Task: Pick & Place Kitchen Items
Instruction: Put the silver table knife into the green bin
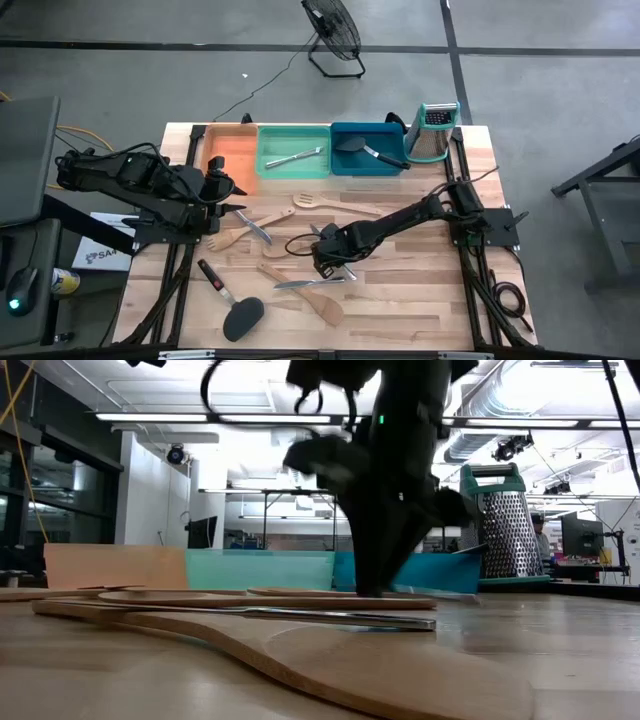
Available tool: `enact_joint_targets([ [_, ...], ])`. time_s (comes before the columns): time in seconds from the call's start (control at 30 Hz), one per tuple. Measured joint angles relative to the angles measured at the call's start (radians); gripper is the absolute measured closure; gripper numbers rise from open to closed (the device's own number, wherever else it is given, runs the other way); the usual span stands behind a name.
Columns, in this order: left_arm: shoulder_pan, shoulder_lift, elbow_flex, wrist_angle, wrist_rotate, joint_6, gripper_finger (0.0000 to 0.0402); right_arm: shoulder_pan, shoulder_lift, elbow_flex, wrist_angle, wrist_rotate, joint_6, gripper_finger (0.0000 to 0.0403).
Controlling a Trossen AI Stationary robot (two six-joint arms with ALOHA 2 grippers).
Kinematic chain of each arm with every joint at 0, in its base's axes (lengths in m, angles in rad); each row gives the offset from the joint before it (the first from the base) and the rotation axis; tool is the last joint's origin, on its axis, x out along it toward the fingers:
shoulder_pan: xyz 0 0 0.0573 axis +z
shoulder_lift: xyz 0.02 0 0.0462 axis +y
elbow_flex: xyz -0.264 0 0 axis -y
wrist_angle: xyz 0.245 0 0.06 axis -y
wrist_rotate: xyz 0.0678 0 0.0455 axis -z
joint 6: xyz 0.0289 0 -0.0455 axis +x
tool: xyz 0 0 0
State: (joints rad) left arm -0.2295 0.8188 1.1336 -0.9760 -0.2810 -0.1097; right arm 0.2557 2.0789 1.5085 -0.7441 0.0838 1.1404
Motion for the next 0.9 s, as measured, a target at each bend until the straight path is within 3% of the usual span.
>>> enact_joint_targets([
  [0.23, 0.0, 0.0, 0.0, 0.0, 0.0, 0.0, 0.0249, 0.0, -0.094, 0.0, -0.007, 0.067, 0.011, 0.0379],
  [0.43, 0.0, 0.001, 0.0, 0.025, -0.003, 0.002, 0.0249, -0.001, -0.213, 0.002, -0.049, 0.196, -0.002, 0.0379],
  [0.73, 0.0, 0.045, 0.001, 0.182, -0.05, 0.066, 0.0249, -0.014, -0.393, 0.003, -0.203, 0.389, -0.04, 0.0379],
  [0.9, 0.021, 0.125, 0.0, 0.276, -0.053, 0.118, 0.0249, -0.044, -0.458, 0.003, -0.244, 0.439, -0.124, 0.0379],
])
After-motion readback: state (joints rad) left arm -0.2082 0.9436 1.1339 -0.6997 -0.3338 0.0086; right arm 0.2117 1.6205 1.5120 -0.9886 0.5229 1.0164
